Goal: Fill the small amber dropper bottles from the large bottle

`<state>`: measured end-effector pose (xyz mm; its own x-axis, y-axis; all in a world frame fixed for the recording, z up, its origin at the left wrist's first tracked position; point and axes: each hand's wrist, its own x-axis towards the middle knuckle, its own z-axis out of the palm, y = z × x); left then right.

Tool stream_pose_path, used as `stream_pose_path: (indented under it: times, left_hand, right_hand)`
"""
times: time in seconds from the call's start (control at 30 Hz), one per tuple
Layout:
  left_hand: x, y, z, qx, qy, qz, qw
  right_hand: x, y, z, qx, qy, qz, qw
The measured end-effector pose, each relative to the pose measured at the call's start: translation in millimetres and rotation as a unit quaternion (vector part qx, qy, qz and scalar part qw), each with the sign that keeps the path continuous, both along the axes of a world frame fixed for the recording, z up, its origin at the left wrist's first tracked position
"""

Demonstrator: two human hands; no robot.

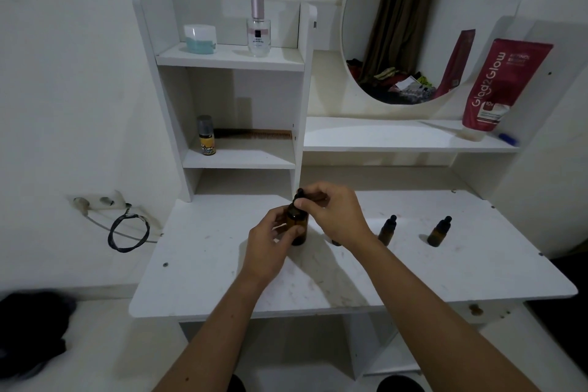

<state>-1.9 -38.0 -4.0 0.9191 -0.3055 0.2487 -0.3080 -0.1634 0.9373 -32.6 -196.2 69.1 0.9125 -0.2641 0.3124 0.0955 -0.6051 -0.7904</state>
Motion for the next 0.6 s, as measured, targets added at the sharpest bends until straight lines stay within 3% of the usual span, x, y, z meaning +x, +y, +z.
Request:
stream_pose_path:
  times: [0.33,0.6]
  left_hand:
    - [-5,2,1,0.011,0.005,0.012,1.000]
    - [0,5,-4,0.024,0.003,0.024,0.999]
  right_hand:
    - [-5,22,-9,-0.009,-0.020,-0.056,0.998]
    - [-7,20,-11,-0.016,-0.021,-0.015,1.000]
